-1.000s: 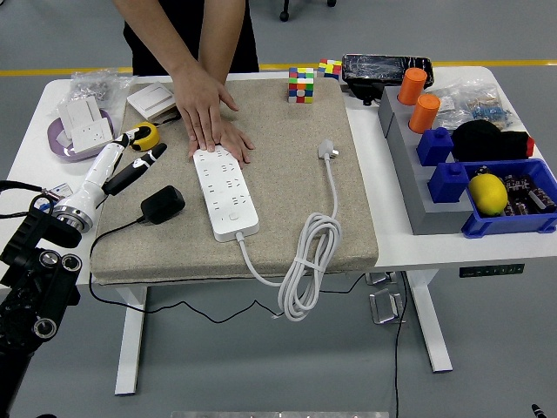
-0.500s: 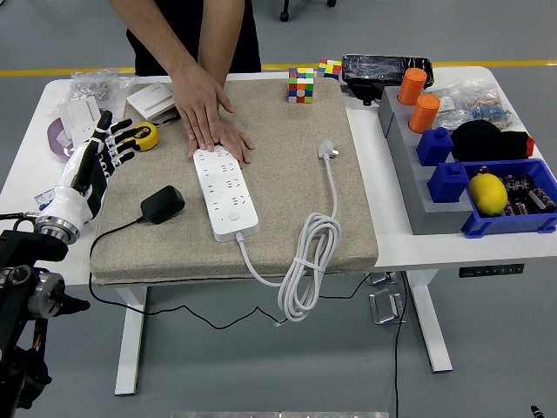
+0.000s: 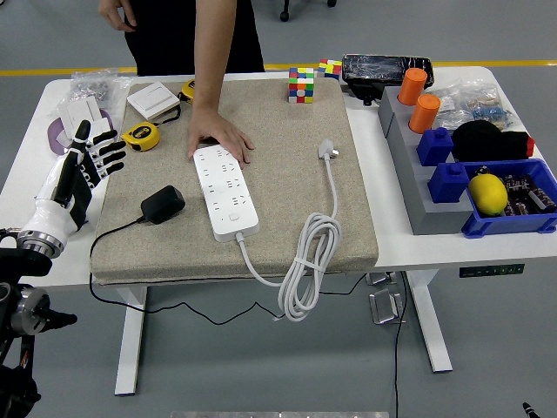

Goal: Pick up the plug,place it near the board,insert it into the board,press the button

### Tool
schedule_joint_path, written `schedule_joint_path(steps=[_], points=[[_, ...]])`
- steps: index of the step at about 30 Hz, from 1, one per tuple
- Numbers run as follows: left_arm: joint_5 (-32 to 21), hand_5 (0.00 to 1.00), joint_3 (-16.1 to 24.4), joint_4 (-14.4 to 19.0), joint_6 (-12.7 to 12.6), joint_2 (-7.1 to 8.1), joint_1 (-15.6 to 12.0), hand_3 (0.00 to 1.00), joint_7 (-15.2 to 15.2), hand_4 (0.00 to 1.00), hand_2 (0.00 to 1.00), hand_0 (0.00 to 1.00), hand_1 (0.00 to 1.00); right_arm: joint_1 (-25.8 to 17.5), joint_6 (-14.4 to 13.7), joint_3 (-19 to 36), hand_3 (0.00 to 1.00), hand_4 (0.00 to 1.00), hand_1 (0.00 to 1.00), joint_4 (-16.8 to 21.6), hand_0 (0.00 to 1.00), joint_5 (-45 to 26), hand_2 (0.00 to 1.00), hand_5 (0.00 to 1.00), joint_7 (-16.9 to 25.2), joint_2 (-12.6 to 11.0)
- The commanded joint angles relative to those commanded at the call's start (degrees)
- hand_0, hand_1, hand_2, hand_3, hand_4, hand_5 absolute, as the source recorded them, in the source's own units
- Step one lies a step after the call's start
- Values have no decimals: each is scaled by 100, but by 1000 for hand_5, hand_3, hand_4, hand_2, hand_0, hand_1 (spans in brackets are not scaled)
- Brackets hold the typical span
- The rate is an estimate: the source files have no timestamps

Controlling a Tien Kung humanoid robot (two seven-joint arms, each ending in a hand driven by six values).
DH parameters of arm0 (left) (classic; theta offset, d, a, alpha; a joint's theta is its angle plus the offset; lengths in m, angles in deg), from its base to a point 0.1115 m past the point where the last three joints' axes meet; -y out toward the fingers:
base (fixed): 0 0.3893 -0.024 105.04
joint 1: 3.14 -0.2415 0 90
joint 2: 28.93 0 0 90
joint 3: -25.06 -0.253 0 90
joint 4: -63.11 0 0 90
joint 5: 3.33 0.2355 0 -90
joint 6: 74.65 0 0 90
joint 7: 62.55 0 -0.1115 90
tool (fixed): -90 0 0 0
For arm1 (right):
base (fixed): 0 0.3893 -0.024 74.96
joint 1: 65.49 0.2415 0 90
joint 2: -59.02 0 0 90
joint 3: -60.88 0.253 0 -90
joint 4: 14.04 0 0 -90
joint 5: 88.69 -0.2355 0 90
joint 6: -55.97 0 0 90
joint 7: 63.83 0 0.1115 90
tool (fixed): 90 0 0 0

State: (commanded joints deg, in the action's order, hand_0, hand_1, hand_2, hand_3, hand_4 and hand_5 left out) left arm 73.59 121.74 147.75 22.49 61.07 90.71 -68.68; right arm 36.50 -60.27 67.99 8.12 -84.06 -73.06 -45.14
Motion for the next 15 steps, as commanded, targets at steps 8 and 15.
schedule_joint_path(steps=[8, 15], points=[[679, 842, -51, 57, 17, 0, -98, 728, 99, 935, 665, 701, 685, -1, -8, -170, 768, 998, 745, 11, 808, 56, 743, 998, -71, 7], [939, 828, -38, 40, 51, 0, -186, 722, 117, 923, 659, 697, 678, -25, -26, -204, 768, 998, 745, 22, 808, 208, 743, 998, -199, 28]])
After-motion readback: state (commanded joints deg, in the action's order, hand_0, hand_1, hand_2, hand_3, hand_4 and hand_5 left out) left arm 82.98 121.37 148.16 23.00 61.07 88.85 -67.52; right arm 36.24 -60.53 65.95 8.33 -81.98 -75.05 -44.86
